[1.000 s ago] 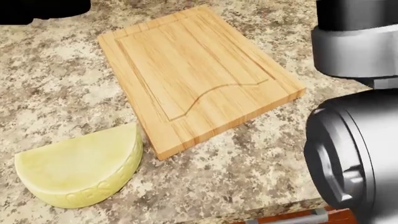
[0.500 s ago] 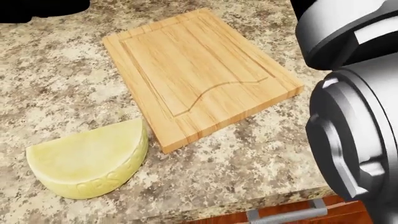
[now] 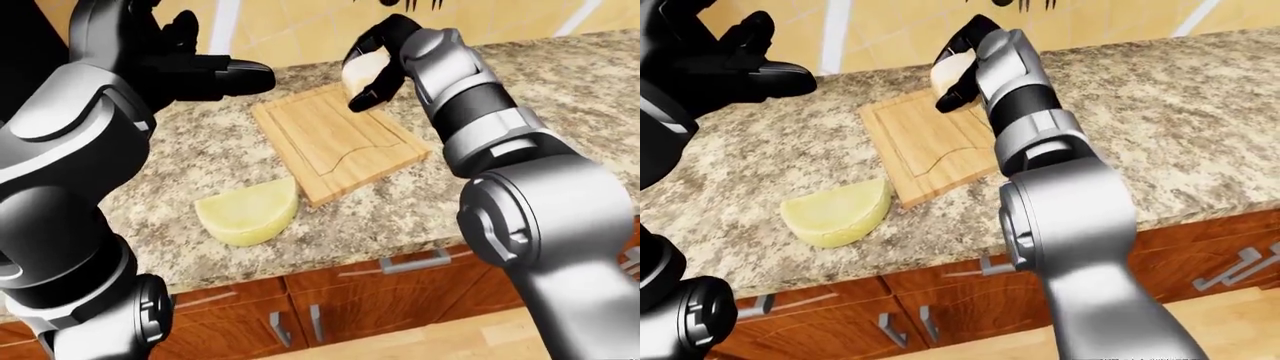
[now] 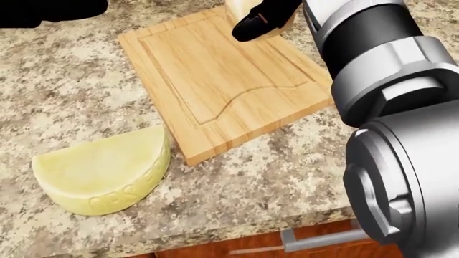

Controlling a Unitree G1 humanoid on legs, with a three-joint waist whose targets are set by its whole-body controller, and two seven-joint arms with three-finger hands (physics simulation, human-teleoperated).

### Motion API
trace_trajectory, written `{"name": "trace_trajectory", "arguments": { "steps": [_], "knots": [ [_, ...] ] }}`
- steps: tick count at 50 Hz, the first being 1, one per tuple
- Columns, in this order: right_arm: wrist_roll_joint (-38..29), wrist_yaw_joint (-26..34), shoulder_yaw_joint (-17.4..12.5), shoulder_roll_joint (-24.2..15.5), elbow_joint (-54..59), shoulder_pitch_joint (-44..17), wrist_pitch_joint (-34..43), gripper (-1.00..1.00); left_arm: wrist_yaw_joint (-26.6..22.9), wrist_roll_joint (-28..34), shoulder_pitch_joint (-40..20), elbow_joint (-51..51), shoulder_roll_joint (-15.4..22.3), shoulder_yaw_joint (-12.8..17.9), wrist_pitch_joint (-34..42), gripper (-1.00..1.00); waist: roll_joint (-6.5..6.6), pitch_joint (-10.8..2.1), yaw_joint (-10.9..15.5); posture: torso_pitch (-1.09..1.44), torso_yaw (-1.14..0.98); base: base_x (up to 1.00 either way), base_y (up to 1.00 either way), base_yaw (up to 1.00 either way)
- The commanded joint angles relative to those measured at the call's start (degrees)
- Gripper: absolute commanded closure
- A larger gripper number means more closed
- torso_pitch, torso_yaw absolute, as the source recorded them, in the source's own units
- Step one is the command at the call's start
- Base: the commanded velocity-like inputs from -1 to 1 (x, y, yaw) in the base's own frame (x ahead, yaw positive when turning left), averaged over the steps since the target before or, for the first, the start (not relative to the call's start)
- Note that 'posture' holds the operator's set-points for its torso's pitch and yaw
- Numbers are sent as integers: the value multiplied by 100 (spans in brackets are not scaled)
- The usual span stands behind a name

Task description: Place the bread and cheese on the cutting board.

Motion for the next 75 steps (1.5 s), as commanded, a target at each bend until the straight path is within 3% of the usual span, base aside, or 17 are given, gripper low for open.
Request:
{"name": "trace_trajectory", "arguments": {
  "steps": [1, 6, 19, 47, 48, 49, 64, 75],
  "knots": [
    [30, -142, -13, -40, -243, -204, -151, 100, 1, 30, -171, -90, 61, 79, -158, -100, 7, -183, 3, 0, 0, 0, 0, 0],
    [176, -431, -83, 52, -238, 105, -284, 100, -15, 50, -161, -94, 52, 75, -159, -100, -10, -201, 10, 0, 0, 0, 0, 0],
    [501, -942, -163, 107, -237, 228, -445, 100, -69, 117, -160, -89, 28, 64, -161, -100, -22, -216, 18, 0, 0, 0, 0, 0],
    [710, -1134, -117, 241, -216, 780, -499, 100, -122, 191, -150, -112, -24, 51, -155, -100, -51, -232, 19, 0, 0, 0, 0, 0],
    [720, -1093, -118, 247, -217, 787, -510, 59, -118, 187, -156, -116, -26, 60, -145, -100, -51, -232, 19, 0, 0, 0, 0, 0],
    [721, -1029, -110, 255, -217, 786, -502, -100, -119, 189, -156, -117, -26, 62, -146, -100, -50, -233, 18, 0, 0, 0, 0, 0],
    [697, -1022, -97, 238, -219, 738, -567, -100, -171, 236, -160, -92, -30, 51, -179, -100, -46, -234, 21, 0, 0, 0, 0, 0],
    [1097, -1524, -305, -143, -336, 370, -1156, -100, -131, 202, -191, -96, -28, 74, -137, -100, -55, -218, 36, 0, 0, 0, 0, 0]
  ]
}}
